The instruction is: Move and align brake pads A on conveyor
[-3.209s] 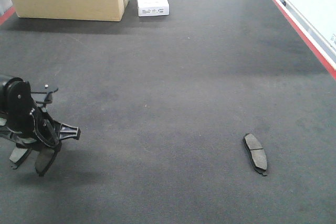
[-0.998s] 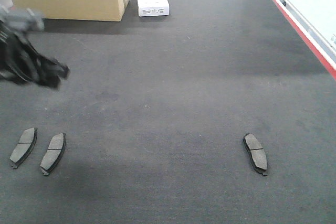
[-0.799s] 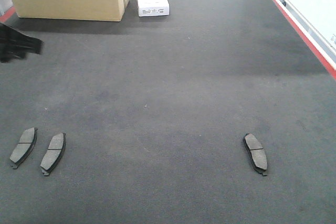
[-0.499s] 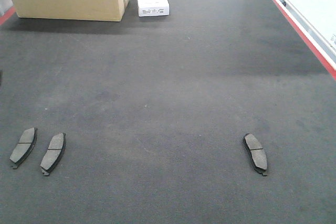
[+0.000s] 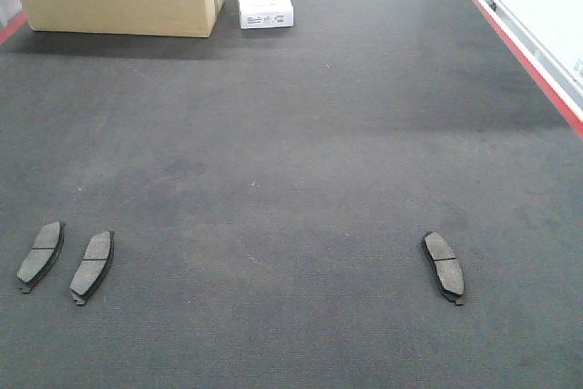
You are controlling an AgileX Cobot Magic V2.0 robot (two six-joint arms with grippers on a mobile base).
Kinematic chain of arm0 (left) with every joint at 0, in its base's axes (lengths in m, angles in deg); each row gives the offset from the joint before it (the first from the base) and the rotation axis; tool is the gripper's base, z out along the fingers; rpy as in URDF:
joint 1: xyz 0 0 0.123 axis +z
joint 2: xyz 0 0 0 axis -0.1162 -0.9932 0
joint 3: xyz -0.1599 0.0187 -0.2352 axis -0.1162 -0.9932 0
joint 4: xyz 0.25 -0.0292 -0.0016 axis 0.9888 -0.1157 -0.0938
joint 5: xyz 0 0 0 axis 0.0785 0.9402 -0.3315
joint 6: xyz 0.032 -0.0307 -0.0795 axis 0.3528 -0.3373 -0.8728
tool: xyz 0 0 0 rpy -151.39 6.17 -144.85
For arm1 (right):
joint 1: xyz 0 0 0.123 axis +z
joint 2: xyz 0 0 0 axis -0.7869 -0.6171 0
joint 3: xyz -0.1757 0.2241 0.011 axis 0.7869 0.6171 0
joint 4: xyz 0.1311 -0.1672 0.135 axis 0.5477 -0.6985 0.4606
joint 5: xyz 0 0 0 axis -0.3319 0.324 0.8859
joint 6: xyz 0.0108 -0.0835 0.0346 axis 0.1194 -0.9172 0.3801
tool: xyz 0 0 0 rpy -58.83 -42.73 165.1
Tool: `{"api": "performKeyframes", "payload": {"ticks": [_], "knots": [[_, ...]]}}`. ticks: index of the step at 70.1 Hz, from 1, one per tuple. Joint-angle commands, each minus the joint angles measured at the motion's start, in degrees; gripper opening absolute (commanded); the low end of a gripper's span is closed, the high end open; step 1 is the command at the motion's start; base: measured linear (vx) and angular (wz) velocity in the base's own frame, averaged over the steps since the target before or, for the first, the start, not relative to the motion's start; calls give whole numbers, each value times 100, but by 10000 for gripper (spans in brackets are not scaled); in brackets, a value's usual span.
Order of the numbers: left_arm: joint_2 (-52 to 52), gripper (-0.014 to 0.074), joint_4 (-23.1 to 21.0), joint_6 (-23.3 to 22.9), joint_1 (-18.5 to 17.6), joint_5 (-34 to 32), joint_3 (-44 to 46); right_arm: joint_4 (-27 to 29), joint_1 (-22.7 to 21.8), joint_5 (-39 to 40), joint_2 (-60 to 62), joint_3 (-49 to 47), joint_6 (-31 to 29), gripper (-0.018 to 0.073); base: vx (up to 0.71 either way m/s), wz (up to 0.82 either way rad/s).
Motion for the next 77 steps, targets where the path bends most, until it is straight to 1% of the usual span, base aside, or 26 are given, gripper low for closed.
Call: {"api": "performKeyframes", "payload": {"ticks": [1,12,77], "knots": [[300,-7,8,-1,-19,-428,-102,-102,-24,522,-83,-162,-48,-7,0,0],[541,-6,8,-1,-19,-447,-322,-102,-24,522,-83,-162,-48,-7,0,0],[541,-6,-3,-1,-19,-527,-322,-103,-24,571,-83,-162,-48,-7,0,0]]}}
